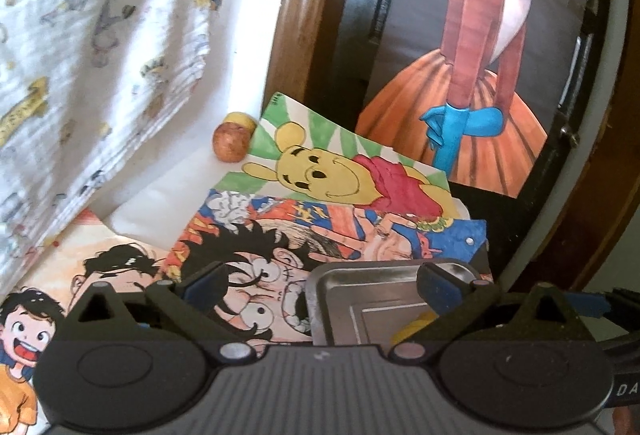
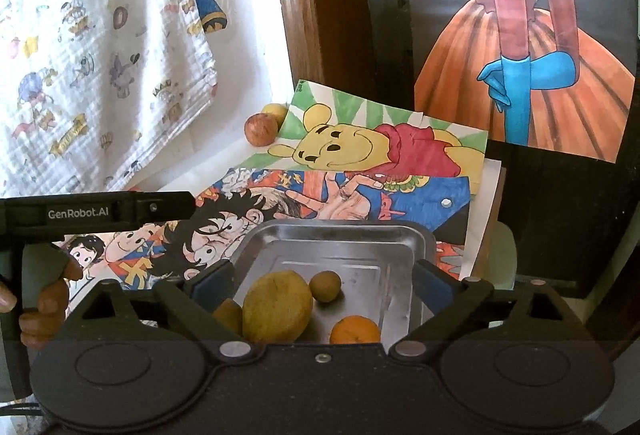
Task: Organize fruits
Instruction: 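Lift both grippers out of the tray and pull back from it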
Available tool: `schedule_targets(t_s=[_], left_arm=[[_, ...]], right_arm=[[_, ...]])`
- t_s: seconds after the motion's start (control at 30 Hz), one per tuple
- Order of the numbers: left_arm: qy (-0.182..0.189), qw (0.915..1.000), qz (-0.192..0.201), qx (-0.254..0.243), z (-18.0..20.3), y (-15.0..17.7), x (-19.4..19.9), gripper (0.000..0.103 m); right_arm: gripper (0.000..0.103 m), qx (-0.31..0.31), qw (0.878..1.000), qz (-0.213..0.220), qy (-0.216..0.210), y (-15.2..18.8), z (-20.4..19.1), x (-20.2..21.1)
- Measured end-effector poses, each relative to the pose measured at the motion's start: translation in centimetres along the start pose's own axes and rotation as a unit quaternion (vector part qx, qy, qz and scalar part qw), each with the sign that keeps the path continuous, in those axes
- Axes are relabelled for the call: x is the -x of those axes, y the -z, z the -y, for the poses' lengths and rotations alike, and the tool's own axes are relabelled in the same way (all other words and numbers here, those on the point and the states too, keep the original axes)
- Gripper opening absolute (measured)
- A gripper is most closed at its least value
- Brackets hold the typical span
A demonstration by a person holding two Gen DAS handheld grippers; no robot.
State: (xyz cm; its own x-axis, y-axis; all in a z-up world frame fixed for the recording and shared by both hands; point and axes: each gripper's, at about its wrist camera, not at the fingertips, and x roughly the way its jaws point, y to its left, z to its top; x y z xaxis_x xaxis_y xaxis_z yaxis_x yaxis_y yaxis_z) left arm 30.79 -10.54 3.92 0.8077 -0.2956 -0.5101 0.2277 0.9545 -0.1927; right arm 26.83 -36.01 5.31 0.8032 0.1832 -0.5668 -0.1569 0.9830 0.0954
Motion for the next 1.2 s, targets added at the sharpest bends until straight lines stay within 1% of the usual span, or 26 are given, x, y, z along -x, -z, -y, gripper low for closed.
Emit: schedule_targets(t_s=[0.17,0.33,0.6,0.87,1.03,1.2], left_arm=[[-0.015,0.9997,0.007,0.017,-0.5,0.1,1.0,0.102],[-0.032,0.9987,0.018,0.035,-1.0,0.6,2.5,0.103],[-0.058,0.9959,0.029,0.064,-1.6,2.1,5.0,0.103],[-0.080,0.9939,0.036,0.067,-1.7,4.0,7.9,0.103],[-0.097,0.9925,0.046,0.059,-1.6,5.2,9.8,0.103],[-0.102,0.9914,0.055,0.061,-1.4,6.3,11.8,0.103]], right_arm=[[0.100,-0.014,1.000,0.011,-0.005,-0.1,-0.2,0.9],[0.102,-0.015,0.999,0.026,-0.012,-0.2,-0.8,2.1],[0.102,-0.011,0.999,0.052,-0.010,0.8,-1.5,4.4],[0.102,-0.001,0.997,0.073,-0.011,2.5,-2.8,6.3],[0.102,-0.004,0.996,0.082,-0.015,3.6,-3.5,7.4],[0.102,-0.008,0.995,0.095,-0.019,4.8,-4.3,8.8]])
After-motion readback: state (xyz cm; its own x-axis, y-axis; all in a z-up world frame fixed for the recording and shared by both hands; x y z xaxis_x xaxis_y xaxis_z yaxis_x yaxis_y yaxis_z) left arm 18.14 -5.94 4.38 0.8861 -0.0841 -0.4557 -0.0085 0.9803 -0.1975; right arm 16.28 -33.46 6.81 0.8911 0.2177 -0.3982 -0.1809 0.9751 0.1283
